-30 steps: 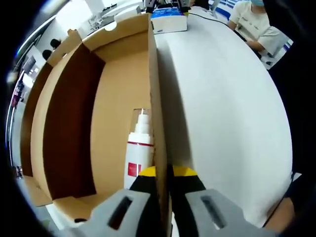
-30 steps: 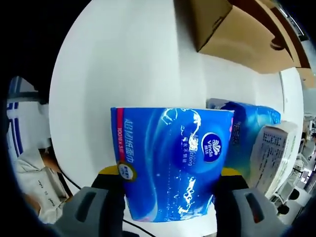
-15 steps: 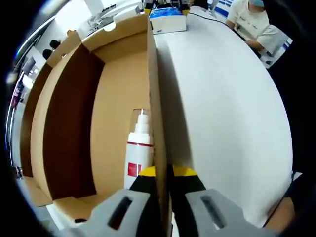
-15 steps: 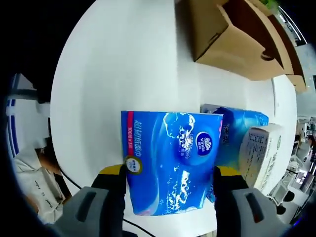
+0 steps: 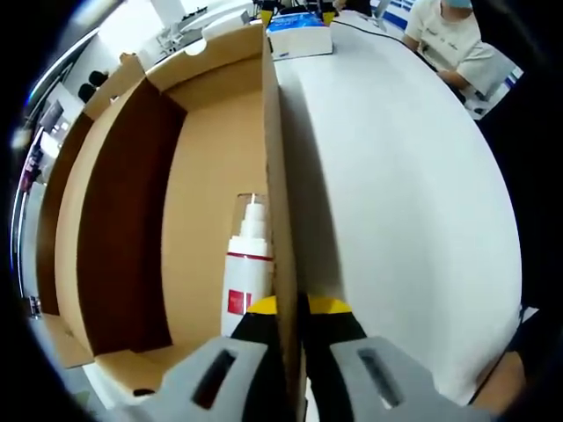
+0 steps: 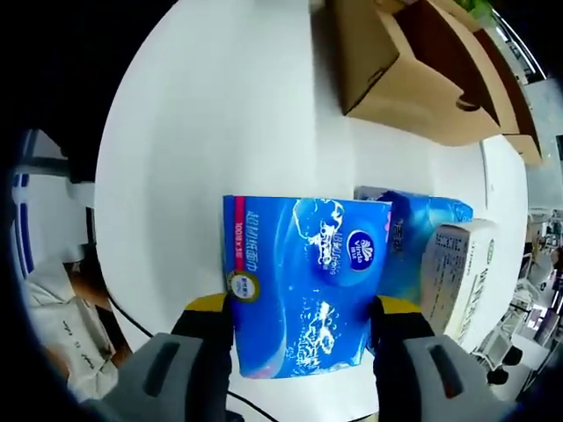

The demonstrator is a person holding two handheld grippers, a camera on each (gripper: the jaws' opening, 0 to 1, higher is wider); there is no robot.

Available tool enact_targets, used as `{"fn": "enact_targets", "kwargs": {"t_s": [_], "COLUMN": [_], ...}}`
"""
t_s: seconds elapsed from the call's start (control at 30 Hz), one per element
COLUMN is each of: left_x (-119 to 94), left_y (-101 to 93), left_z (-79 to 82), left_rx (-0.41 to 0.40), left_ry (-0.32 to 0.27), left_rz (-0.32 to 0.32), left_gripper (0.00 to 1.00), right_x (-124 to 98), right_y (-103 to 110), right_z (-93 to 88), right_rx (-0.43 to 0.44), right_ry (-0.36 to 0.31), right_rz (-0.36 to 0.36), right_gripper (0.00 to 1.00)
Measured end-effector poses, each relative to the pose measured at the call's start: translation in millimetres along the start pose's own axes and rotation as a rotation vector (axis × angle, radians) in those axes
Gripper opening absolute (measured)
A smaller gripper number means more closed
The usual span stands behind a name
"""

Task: Operate the shoe box by opening the lid, removing the specified soft item, and placing it in the target area until the item is outside and the box remains undamaged.

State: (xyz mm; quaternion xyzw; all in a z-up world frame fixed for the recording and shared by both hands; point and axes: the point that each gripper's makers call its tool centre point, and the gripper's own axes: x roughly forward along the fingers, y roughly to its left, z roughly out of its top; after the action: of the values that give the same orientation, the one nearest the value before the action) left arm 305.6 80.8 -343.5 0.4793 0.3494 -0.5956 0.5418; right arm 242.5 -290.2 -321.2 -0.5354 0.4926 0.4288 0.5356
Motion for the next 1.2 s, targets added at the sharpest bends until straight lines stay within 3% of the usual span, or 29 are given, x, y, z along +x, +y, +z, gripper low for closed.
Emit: {"fn": "enact_targets", "kwargs": {"t_s": [0.33, 0.5, 0.6, 0.77, 0.83, 0.9, 1.0, 1.03, 1.1, 1.2], "left_x": [0, 0, 0, 0, 0, 0, 0, -1, -1, -1], "left_y": [0.8, 1.0, 1.0, 1.5, 2.6, 3.2, 3.7, 3.9, 4.0, 4.3], "left_z": [0.3, 0.4, 0.3, 0.6, 0.3, 0.1, 0.2, 0.2, 0.2, 0.3], "left_rx": [-0.004, -0.007, -0.011, -0.008, -0.006, -0.006, -0.007, -0.007, -0.007, -0.006], "left_ry": [-0.001, -0.009, -0.012, -0.014, -0.013, -0.012, -0.016, -0.018, -0.02, -0.019], "left_rz": [-0.002, -0.007, -0.007, -0.012, -0.015, -0.011, -0.011, -0.011, -0.011, -0.011], "left_gripper": [0.03, 0.03, 0.03, 0.03, 0.03, 0.03, 0.03, 0.03, 0.03, 0.03], "right_x": [-2, -20, -43, -81, -93, -112, -115, -135, -143, -148], "right_y": [0, -1, -4, -18, -27, -44, -46, -67, -78, -96], "right_z": [-1.2, 2.1, 20.8, 37.5, 51.3, 74.6, 77.7, 112.0, 133.5, 149.9], "right_rx": [-0.022, -0.022, 0.048, 0.137, 0.195, 0.294, 0.3, 0.33, 0.345, 0.355], "right_ry": [-0.001, -0.037, -0.175, -0.298, -0.389, -0.551, -0.571, -0.701, -0.764, -0.76], "right_rz": [-0.014, -0.069, -0.102, -0.187, -0.231, -0.271, -0.276, -0.3, -0.317, -0.394], "right_gripper": [0.65, 0.63, 0.63, 0.64, 0.61, 0.59, 0.58, 0.57, 0.58, 0.59]}}
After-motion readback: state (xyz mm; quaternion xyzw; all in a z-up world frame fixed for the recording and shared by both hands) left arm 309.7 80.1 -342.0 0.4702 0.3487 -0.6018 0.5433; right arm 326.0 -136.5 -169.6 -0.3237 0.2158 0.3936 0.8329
